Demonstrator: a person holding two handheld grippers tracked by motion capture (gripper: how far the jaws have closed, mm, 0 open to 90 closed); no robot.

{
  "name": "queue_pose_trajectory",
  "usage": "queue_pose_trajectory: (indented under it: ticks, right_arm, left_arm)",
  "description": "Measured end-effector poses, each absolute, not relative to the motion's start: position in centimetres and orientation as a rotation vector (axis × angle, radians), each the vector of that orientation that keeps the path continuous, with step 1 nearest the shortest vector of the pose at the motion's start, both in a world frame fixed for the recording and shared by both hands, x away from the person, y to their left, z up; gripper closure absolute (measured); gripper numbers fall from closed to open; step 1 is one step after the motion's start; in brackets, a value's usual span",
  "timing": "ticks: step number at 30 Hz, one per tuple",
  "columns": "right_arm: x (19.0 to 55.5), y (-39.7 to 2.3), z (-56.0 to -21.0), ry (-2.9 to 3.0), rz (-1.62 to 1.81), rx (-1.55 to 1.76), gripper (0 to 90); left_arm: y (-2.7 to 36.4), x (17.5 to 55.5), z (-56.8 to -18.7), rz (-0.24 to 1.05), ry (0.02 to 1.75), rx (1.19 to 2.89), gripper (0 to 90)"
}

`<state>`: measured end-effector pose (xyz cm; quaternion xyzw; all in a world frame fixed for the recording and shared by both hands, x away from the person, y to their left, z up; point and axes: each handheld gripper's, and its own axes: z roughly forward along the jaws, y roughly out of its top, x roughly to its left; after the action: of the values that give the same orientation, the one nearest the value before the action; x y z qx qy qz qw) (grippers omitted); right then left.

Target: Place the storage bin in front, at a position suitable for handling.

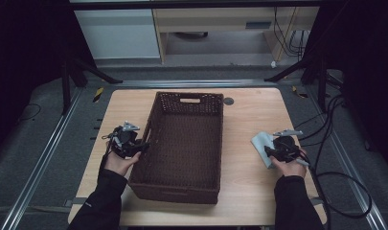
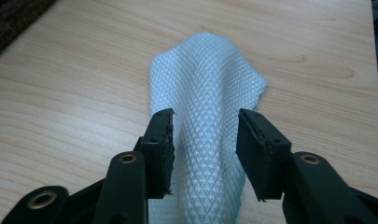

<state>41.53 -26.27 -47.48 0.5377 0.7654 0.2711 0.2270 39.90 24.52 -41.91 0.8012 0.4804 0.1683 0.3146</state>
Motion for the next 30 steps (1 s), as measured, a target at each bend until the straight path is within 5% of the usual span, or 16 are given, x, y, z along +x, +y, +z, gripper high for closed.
queue_pose_trajectory:
  ticks: [10,30]
  right_arm:
    - [41.5,-26.2,-48.2,2.177,0.717,1.533,81.7]
    - [41.0,-25.6,-44.5,2.014,0.987,1.487,82.6]
  left_arm:
    - [24.7,40.4,-41.9,0.429,1.258,2.12,69.6]
    - [23.7,39.7,-41.9,0.41,1.247,2.105,69.5]
